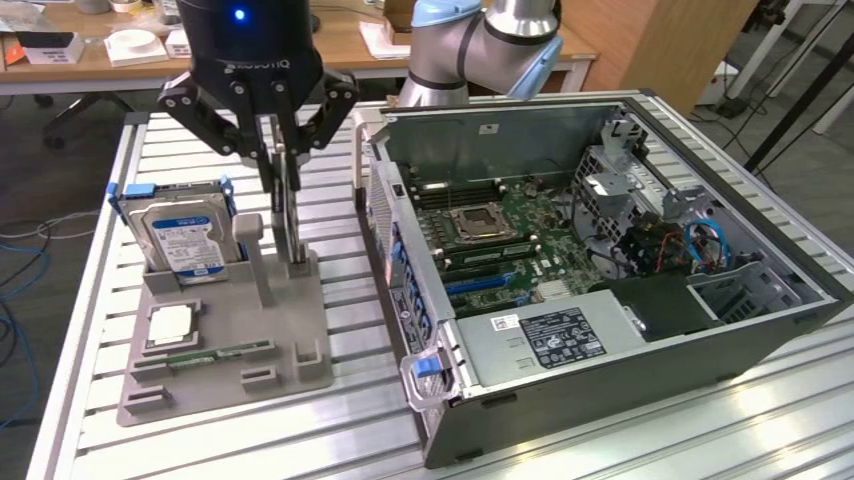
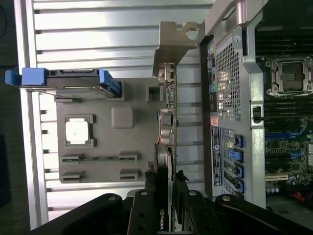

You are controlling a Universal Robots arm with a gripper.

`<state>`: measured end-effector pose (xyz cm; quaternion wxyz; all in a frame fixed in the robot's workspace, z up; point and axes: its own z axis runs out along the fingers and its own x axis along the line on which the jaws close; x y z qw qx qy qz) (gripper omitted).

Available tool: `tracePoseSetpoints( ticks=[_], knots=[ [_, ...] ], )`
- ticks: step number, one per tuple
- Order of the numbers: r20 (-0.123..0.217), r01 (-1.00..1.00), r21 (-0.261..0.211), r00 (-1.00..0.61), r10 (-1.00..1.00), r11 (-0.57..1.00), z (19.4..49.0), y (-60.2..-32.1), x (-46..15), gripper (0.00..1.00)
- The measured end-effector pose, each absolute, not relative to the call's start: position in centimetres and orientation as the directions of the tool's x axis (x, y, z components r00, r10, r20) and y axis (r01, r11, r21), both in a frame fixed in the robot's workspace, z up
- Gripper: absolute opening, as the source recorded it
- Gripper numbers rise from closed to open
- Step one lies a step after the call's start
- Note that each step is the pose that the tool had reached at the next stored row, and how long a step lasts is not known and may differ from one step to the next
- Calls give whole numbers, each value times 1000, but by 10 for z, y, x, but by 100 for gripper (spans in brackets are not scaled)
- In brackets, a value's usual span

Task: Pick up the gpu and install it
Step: 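Pick up the gpu and move the gpu toward the slot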

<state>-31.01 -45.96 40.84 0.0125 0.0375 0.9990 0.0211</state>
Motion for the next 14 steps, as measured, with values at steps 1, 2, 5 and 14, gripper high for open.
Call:
tracePoseSetpoints(
  ticks=[1,2,5,14],
  knots=[
    [-23,74,43,-997,75,996,409,-460,-310,26],
    [-23,74,43,-997,76,996,410,-460,-310,26],
    [-23,74,43,-997,75,996,412,-460,-310,26],
    [-23,74,43,-997,75,996,419,-460,-310,26]
  ],
)
